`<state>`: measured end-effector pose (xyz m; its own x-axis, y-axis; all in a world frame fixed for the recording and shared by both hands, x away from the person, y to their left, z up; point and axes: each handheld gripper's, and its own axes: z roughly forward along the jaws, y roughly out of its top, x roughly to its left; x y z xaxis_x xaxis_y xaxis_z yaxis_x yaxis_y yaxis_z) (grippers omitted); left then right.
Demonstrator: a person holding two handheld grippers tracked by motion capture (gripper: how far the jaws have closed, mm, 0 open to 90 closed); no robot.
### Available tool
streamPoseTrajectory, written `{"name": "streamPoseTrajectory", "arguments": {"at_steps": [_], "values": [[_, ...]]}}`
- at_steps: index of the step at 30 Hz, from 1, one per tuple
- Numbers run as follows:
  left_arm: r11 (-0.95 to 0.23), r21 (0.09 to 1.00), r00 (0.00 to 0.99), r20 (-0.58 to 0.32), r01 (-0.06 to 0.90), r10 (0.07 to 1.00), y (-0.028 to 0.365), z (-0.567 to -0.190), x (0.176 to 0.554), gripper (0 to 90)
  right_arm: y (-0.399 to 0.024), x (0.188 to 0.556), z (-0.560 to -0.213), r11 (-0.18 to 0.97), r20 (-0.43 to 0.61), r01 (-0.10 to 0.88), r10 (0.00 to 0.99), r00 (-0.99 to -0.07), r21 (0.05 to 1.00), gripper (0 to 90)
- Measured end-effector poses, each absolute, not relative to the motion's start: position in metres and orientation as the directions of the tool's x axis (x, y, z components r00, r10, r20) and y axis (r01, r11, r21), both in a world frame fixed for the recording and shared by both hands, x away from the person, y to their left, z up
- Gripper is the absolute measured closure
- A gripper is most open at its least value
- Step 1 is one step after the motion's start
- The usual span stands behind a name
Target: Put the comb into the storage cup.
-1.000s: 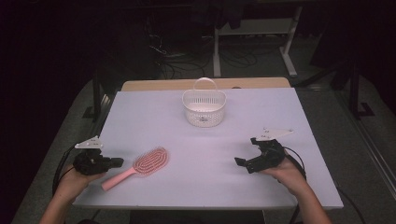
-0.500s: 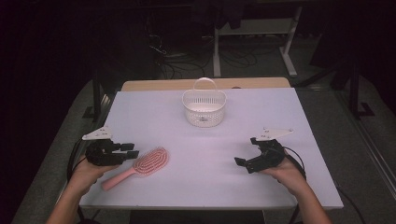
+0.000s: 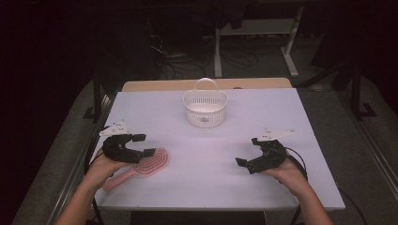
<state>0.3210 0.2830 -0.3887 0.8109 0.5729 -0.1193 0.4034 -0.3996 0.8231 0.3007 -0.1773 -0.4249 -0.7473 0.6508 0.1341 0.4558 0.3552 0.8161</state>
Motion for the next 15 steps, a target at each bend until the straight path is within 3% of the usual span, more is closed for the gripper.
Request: {"name": "streamPoseTrajectory", "arguments": {"at_steps": [10,15], "values": [[-0.392,0.834,0.827,-0.127,0.388,0.548,0.266,-0.396,0.323,1.2,-0.178,0.301,-0.425,0.358,0.133,0.455,0.649,-0.749,0.816,0.0],[-0.393,0.833,0.826,-0.127,0.389,0.549,0.267,-0.398,0.323,0.0,-0.178,0.301,-0.425,0.358,0.133,0.455,0.649,-0.749,0.815,0.0]]}}
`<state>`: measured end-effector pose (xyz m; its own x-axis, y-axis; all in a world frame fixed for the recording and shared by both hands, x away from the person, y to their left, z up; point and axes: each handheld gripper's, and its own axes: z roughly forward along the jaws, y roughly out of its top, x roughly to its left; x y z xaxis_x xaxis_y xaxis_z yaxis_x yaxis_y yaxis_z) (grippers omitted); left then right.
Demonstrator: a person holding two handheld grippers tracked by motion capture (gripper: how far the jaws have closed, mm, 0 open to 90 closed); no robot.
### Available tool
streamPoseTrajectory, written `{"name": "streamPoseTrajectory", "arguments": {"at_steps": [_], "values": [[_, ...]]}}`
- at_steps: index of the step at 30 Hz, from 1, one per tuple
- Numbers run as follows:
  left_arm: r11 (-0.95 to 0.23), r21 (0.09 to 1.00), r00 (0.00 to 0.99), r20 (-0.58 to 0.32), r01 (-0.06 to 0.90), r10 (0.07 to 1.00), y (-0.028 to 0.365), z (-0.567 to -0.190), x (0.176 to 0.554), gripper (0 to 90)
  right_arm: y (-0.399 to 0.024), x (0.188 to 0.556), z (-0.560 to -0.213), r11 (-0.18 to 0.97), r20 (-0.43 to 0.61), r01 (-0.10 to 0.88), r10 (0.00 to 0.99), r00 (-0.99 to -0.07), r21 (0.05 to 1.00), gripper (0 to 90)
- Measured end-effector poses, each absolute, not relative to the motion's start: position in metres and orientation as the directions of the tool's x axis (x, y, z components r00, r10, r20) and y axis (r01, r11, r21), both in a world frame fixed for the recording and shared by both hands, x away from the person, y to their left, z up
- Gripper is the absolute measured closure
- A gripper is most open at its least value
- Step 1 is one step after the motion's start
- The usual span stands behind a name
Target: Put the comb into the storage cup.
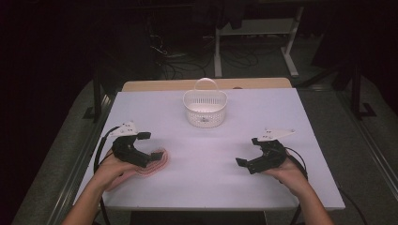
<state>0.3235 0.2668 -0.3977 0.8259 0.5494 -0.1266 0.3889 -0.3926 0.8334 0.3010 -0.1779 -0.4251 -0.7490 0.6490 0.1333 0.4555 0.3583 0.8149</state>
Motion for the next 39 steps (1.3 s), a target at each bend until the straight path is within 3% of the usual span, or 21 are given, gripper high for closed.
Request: {"name": "streamPoseTrajectory", "arguments": {"at_steps": [39], "values": [[-0.38,0.846,0.812,-0.102,0.374,0.574,0.299,-0.388,0.322,0.0,-0.178,0.299,-0.426,0.364,0.127,0.453,0.651,-0.749,0.814,0.0]]}}
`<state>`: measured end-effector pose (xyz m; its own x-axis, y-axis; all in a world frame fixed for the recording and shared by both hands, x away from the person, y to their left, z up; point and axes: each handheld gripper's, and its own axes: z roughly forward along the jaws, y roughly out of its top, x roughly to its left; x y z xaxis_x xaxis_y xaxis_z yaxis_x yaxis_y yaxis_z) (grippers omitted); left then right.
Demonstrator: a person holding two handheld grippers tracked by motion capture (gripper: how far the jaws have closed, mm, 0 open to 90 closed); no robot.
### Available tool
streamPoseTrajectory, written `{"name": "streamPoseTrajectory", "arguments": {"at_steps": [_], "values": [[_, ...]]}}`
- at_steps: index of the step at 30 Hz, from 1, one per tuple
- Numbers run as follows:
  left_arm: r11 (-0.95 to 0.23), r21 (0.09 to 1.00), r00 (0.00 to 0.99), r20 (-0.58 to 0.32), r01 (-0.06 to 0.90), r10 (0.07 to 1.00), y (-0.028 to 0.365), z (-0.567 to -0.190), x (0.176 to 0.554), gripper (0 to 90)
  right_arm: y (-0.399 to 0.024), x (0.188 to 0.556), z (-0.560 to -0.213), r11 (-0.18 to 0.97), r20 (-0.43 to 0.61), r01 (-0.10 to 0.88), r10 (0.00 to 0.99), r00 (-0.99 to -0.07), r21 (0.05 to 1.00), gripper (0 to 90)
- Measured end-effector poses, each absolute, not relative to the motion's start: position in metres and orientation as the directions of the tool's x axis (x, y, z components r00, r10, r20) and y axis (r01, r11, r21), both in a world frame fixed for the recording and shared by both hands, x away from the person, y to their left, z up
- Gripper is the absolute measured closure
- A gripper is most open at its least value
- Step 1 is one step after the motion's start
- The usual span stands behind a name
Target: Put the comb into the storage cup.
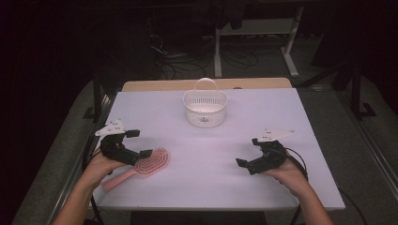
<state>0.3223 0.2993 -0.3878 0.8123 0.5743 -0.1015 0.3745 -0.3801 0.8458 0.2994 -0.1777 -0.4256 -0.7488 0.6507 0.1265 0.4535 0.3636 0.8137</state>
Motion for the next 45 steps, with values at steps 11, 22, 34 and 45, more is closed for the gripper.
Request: {"name": "streamPoseTrajectory", "arguments": {"at_steps": [11,22,34,45], "values": [[-0.378,0.85,0.81,-0.092,0.367,0.579,0.32,-0.386,0.322,0.0,-0.178,0.299,-0.426,0.361,0.127,0.452,0.65,-0.749,0.816,0.0],[-0.366,0.853,0.799,-0.095,0.373,0.594,0.339,-0.385,0.321,0.0,-0.178,0.299,-0.426,0.363,0.127,0.453,0.65,-0.749,0.814,0.0],[-0.38,0.846,0.801,-0.088,0.373,0.592,0.34,-0.385,0.32,0.0,-0.178,0.299,-0.426,0.361,0.131,0.455,0.65,-0.749,0.814,0.0],[-0.412,0.829,0.809,-0.079,0.378,0.582,0.337,-0.384,0.32,1.3,-0.178,0.299,-0.426,0.359,0.131,0.454,0.65,-0.748,0.815,0.0]]}}
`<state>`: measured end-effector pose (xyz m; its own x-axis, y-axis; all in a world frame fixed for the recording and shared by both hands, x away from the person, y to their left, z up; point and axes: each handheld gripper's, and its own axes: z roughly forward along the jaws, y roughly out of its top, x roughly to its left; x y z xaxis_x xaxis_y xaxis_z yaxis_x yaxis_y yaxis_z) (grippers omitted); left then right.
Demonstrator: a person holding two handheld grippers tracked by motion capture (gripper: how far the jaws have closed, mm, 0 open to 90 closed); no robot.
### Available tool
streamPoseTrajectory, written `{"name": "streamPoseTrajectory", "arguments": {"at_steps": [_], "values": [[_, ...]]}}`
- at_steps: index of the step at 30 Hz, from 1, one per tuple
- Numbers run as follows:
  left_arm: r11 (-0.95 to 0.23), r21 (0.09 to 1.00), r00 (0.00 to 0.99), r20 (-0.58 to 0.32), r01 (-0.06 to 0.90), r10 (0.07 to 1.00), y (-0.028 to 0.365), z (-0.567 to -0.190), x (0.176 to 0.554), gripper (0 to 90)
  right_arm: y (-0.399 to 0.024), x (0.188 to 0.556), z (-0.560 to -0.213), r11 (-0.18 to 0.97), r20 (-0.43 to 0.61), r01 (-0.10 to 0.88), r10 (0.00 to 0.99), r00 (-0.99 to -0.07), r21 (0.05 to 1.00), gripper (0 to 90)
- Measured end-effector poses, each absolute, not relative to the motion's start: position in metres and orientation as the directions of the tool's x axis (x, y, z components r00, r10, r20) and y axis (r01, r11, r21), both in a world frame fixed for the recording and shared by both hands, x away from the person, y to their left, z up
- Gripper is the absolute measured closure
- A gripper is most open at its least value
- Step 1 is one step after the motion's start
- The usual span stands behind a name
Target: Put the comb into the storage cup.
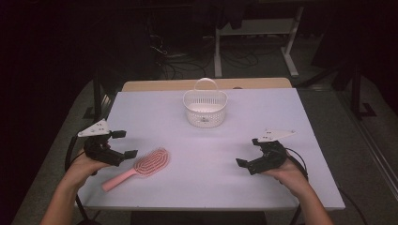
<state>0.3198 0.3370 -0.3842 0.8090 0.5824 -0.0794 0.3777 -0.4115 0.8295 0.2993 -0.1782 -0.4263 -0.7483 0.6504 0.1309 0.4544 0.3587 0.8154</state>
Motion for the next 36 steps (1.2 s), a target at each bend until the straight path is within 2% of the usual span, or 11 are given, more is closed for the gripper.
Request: {"name": "streamPoseTrajectory", "arguments": {"at_steps": [18,36], "values": [[-0.475,0.78,0.815,-0.077,0.408,0.575,0.332,-0.3865,0.3193,0.0,-0.1788,0.2989,-0.4257,0.359,0.128,0.451,0.65,-0.749,0.817,0.0],[-0.578,0.7,0.83,-0.038,0.419,0.557,0.3267,-0.3899,0.3176,0.0,-0.1788,0.299,-0.4256,0.359,0.127,0.45,0.65,-0.749,0.818,0.0]]}}
